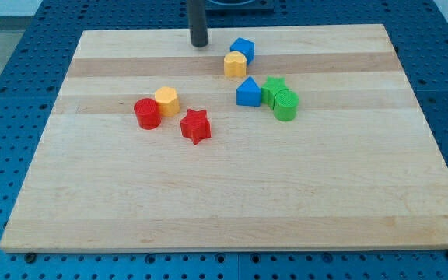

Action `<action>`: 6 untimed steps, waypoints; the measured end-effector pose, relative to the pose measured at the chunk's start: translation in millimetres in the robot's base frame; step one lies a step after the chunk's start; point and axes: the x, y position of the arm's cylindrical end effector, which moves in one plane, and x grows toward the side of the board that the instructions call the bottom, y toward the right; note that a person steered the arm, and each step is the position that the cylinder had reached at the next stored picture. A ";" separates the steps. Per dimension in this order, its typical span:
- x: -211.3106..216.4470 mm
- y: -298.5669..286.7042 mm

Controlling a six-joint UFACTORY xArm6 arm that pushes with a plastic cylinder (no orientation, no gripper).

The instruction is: Push the heart along with the cube slightly down

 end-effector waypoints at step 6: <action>21.7 75.4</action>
